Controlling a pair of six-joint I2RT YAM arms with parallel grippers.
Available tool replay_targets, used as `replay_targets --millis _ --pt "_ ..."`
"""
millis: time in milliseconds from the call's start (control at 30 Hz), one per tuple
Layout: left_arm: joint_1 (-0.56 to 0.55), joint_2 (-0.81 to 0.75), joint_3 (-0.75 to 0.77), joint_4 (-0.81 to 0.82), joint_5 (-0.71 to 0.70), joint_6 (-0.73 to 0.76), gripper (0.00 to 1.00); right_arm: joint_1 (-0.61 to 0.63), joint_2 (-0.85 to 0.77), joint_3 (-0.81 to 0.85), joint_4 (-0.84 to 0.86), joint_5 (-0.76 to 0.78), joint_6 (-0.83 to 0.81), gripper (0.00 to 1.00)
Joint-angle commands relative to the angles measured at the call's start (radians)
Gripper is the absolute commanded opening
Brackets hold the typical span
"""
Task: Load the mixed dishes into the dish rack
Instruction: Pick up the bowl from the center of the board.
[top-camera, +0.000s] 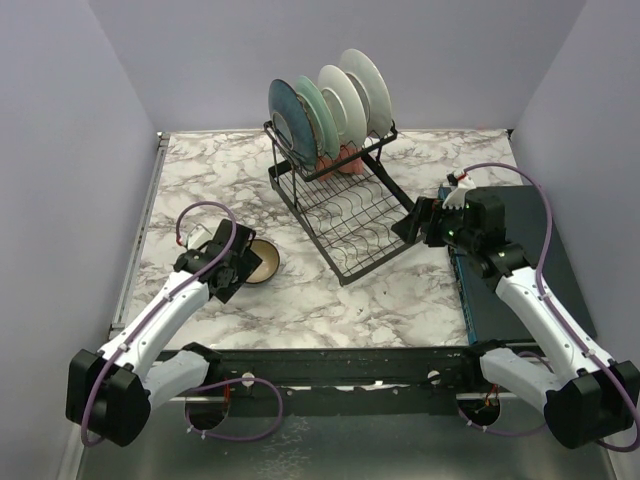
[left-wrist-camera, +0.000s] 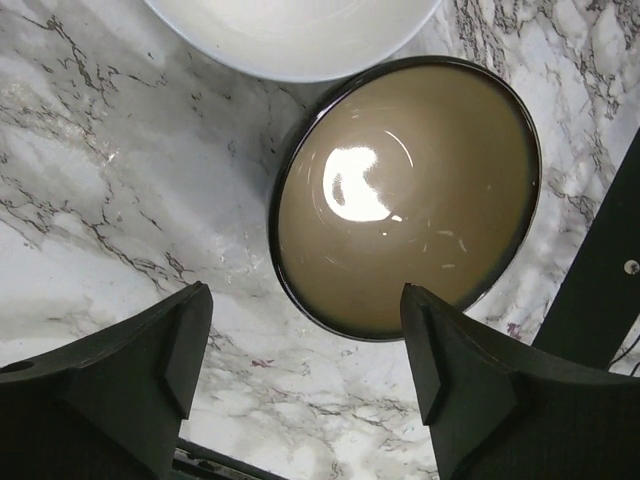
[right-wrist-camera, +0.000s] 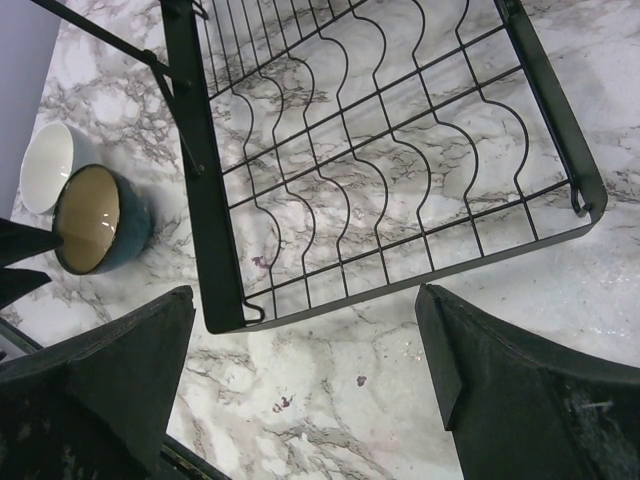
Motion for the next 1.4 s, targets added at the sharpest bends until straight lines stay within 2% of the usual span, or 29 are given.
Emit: replay_targets --millis 0,200,500,733,1000,1367 --pt "0.039 0.036 -0.033 0.084 0.058 0.029 0.79 0.002 -0.011 -0.013 0.009 -0.026 -0.003 1.00" --pt "0.076 0.080 -0.070 0.148 0.120 0.057 0.68 0.002 -0.004 -0.015 0.008 -0.035 0.002 1.00" --pt "0.101 0.100 -0.108 0.202 0.132 0.094 0.49 0.002 -0.005 -0.027 0.011 -0.039 0.009 1.00" --pt "0.108 0.072 -0.124 0.212 0.130 0.117 0.29 0.002 -0.006 -0.035 0.015 -0.042 0.016 1.00" --pt "0.109 0.050 -0.122 0.216 0.133 0.139 0.02 0.002 -0.012 -0.039 0.008 -0.054 0.024 1.00" --pt "0.108 -0.013 -0.092 0.242 0.237 0.210 0.00 0.002 -0.064 -0.041 -0.021 -0.073 0.032 1.00"
